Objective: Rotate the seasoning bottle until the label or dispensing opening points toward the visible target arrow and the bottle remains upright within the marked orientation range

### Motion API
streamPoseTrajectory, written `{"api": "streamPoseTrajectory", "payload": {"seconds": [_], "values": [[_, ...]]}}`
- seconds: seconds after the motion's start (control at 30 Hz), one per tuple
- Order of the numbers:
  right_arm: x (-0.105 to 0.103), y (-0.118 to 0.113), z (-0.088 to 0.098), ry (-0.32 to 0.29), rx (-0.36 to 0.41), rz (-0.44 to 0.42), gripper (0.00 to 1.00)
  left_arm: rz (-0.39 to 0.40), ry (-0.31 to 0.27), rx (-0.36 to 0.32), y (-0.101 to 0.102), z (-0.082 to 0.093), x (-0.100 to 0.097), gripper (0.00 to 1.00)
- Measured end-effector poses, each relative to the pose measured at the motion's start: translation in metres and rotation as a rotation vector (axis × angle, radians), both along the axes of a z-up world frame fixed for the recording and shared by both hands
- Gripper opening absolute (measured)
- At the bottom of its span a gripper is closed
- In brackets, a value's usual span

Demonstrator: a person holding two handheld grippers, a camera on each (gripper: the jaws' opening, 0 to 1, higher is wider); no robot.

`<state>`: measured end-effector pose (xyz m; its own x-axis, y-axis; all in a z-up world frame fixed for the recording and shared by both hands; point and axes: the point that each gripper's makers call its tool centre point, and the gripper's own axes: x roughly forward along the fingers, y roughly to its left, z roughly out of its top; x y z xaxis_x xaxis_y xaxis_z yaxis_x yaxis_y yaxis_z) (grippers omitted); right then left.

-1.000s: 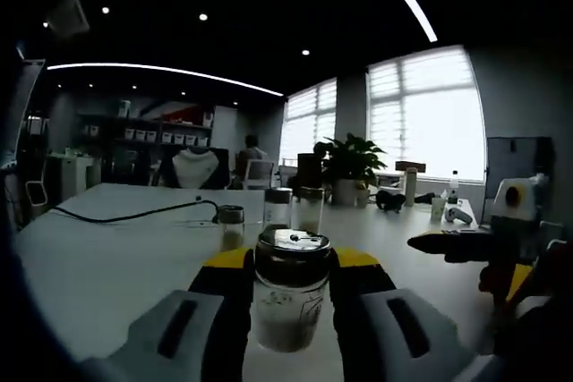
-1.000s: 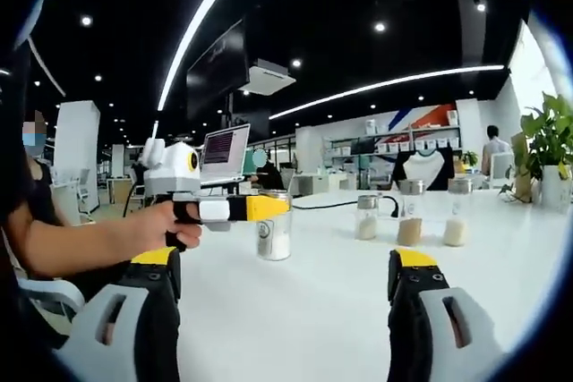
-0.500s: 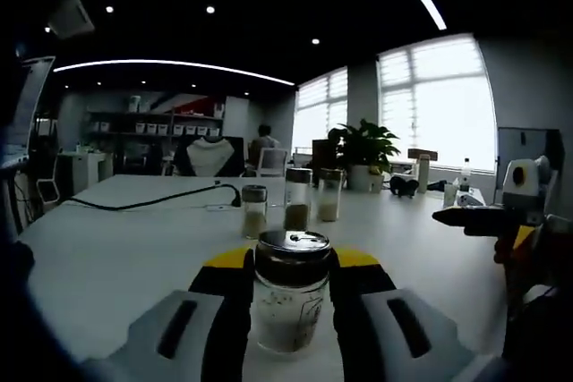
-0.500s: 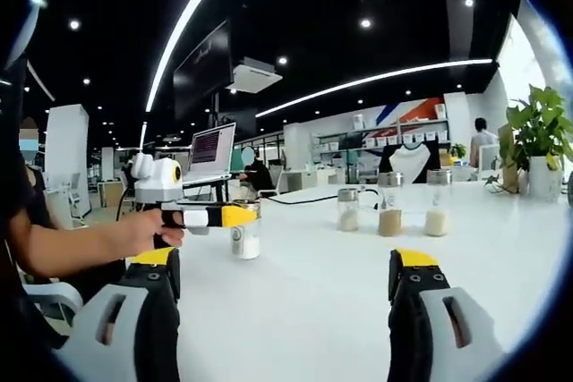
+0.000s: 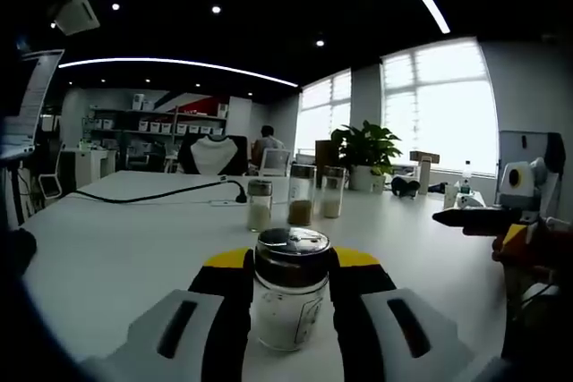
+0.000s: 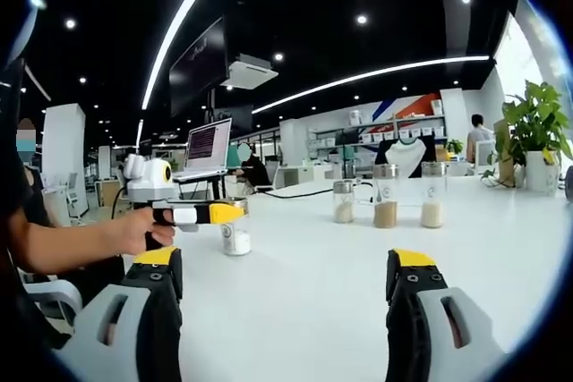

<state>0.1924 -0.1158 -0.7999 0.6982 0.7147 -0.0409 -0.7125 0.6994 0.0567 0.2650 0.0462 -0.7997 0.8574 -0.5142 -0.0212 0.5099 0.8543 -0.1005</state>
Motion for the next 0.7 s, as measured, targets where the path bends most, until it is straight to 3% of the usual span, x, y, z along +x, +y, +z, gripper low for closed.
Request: {"api": "streamPoseTrajectory", "payload": {"seconds": [0.4, 0.7], "values": [[-0.002, -0.005, -0.008, 0.021, 0.002, -0.012, 0.96, -0.024, -0.024, -0.017, 0.003, 0.0, 0.001, 0.35], [-0.001, -0.006, -0.01, 0.024, 0.003, -0.017, 0.95, -0.036, -0.029, -0.02, -0.009, 0.002, 0.01, 0.35]]}}
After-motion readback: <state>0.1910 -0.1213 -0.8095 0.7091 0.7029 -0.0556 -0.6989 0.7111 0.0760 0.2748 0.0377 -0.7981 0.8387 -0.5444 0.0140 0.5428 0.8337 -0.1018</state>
